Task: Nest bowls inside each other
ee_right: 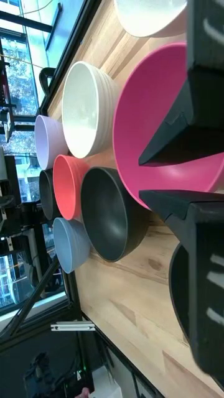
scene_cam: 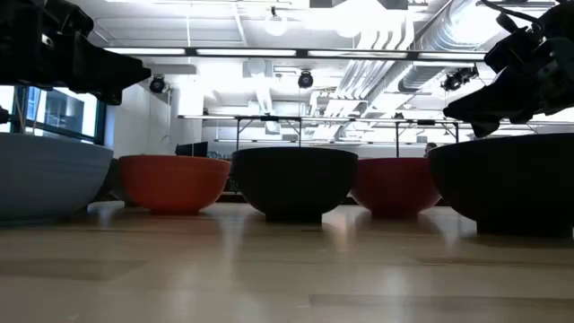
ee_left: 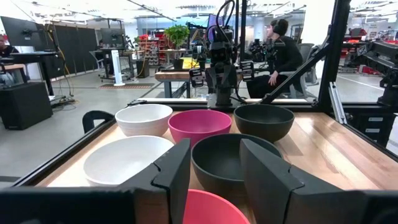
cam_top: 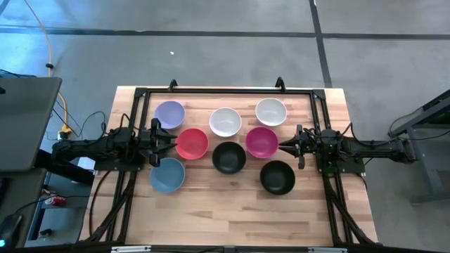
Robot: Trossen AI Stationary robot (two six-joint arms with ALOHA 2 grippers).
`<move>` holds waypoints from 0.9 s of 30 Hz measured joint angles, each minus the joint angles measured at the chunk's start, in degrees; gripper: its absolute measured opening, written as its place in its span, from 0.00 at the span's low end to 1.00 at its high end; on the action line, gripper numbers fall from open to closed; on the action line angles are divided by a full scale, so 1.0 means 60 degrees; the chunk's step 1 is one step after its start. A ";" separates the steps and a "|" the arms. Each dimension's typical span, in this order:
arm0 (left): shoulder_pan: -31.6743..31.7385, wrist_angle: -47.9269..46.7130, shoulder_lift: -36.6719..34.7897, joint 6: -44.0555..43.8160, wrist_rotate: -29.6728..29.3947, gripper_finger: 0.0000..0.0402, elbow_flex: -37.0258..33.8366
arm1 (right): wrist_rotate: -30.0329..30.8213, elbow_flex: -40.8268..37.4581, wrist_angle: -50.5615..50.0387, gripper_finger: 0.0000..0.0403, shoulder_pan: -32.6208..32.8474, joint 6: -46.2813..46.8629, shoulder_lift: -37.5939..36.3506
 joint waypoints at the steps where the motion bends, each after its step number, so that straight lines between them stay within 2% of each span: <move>1: -0.0002 0.0001 0.0001 0.0000 0.0000 0.32 0.0000 | 0.0000 -0.0001 -0.0002 0.16 0.0001 0.0000 0.0000; 14: -0.0002 0.0025 -0.0002 -0.0364 0.0000 0.32 0.0000 | 0.0002 -0.0004 0.0008 0.16 0.0001 0.0000 0.0001; 27: 0.0000 0.0025 0.0001 -0.0426 0.0000 0.32 0.0000 | 0.0450 -0.0003 0.0385 0.16 0.0003 -0.0059 -0.0005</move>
